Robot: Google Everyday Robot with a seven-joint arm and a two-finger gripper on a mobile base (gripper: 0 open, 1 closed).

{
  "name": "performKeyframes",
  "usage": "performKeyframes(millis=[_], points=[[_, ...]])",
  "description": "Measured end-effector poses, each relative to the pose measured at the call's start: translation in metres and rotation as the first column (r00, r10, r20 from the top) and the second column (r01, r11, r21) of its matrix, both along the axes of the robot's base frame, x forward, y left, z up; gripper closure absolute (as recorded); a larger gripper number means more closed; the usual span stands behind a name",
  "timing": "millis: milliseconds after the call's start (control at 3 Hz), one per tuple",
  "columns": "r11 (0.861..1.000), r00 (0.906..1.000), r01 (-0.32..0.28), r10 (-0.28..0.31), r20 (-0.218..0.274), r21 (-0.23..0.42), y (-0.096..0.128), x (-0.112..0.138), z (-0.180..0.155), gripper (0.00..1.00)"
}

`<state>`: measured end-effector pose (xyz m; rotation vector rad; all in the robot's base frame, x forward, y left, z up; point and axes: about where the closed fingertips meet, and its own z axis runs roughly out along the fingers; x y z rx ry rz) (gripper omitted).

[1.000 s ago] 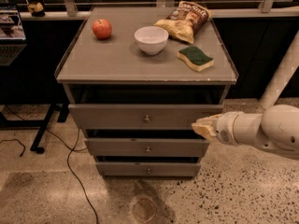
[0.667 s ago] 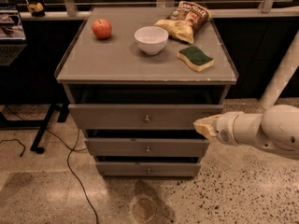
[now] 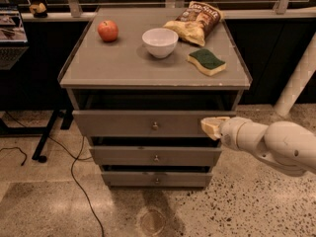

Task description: Open top drawer

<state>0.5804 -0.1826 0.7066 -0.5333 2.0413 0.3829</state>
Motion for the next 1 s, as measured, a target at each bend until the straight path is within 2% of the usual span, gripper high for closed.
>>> performKeyframes(millis=[333,667,1000], points=[[0.999,0.9979,0.013,-0.015,0.062,0.041,0.007,0.031,-0.002,1.00],[0.996,0.9937,0.014,-0.024,0.109,0.091,0.022,0.078,0.000,1.00],[0.996,0.9936,0.013,-0.024,0.110,0.092,0.022,0.080,0.001,1.00]])
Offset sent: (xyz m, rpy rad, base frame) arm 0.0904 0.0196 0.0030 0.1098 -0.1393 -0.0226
